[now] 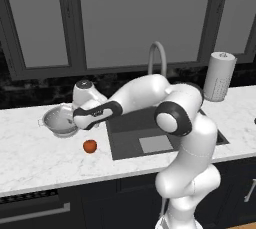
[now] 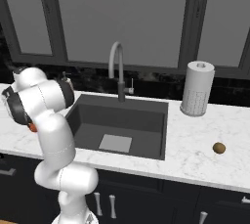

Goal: Put the colander in the sink, put the kiwi, orange in the colander, and turn on the sink faucet and pour water over the colander.

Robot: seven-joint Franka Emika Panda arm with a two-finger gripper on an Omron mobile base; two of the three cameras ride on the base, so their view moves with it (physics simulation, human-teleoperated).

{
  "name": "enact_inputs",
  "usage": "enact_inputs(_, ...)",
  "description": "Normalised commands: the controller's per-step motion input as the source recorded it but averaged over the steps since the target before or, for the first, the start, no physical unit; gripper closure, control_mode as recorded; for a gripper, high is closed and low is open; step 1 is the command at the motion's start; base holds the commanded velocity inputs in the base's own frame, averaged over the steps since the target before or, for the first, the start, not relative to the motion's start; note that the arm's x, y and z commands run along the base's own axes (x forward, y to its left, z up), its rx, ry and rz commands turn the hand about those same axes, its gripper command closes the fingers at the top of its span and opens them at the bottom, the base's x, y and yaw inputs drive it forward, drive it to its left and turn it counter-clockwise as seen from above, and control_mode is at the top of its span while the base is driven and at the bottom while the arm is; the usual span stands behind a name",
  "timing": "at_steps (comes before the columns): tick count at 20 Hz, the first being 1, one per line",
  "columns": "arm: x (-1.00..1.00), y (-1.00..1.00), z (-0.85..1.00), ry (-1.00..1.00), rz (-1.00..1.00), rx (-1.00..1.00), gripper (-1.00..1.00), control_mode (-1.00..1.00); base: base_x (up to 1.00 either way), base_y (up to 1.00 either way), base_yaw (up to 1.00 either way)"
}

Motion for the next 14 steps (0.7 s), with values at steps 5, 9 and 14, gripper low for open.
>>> enact_inputs(5,0.17,0.1,-0.23,0.0,0.0,0.0,-1.0,-1.0,0.0,0.0,0.0)
enact_inputs(9,0.24,0.06,-0.03,0.0,0.0,0.0,-1.0,-1.0,0.0,0.0,0.0)
enact_inputs(14,0.31,0.09,0.0,0.0,0.0,0.0,-1.0,-1.0,0.0,0.0,0.0)
